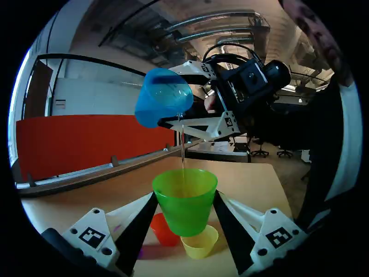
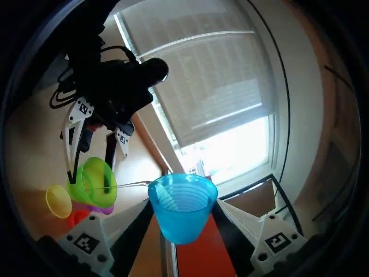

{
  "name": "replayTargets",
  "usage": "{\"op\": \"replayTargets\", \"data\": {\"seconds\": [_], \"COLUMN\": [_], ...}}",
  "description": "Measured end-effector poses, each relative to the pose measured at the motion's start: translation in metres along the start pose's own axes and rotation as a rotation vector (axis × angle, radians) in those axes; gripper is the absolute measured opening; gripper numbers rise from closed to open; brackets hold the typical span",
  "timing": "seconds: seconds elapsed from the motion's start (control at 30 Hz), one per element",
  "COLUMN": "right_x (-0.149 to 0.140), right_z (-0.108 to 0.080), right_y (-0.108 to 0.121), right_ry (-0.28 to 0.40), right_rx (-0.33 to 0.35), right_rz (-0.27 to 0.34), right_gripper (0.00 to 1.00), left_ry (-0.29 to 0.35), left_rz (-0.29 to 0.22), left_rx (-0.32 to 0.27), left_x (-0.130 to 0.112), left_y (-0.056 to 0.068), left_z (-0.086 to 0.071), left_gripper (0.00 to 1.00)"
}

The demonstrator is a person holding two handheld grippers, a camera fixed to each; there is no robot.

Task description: Pour water

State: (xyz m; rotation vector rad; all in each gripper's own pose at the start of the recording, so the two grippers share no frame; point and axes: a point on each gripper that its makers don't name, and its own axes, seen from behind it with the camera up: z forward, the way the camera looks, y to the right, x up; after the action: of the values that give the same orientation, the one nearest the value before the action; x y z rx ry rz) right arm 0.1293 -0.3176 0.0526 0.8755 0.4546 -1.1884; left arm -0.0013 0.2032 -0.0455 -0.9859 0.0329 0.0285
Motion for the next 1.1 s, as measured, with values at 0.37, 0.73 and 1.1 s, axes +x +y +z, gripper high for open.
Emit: {"op": "replayTargets", "data": {"seconds": [0.37, 0.73, 1.1], "right_x": [-0.0008, -0.0024, -0.0032], "right_z": [0.0001, -0.0007, -0.0014], "right_y": [0.0011, 0.0040, 0.0041], "right_ry": [0.002, 0.002, 0.000], "right_rx": [0.002, -0.001, 0.002], "right_rz": [-0.011, -0.025, -0.032], "right_gripper": [0.88, 0.88, 0.88], "left_ry": [0.014, 0.020, 0.034], "left_rz": [-0.015, -0.020, -0.028], "left_rx": [0.002, 0.003, 0.008], "left_x": [0.0014, 0.0025, 0.0046], "left_y": [-0.0014, 0.0002, 0.0018], "left_z": [0.0017, 0.0029, 0.0036], "left_gripper": [0.84, 0.84, 0.84]}}
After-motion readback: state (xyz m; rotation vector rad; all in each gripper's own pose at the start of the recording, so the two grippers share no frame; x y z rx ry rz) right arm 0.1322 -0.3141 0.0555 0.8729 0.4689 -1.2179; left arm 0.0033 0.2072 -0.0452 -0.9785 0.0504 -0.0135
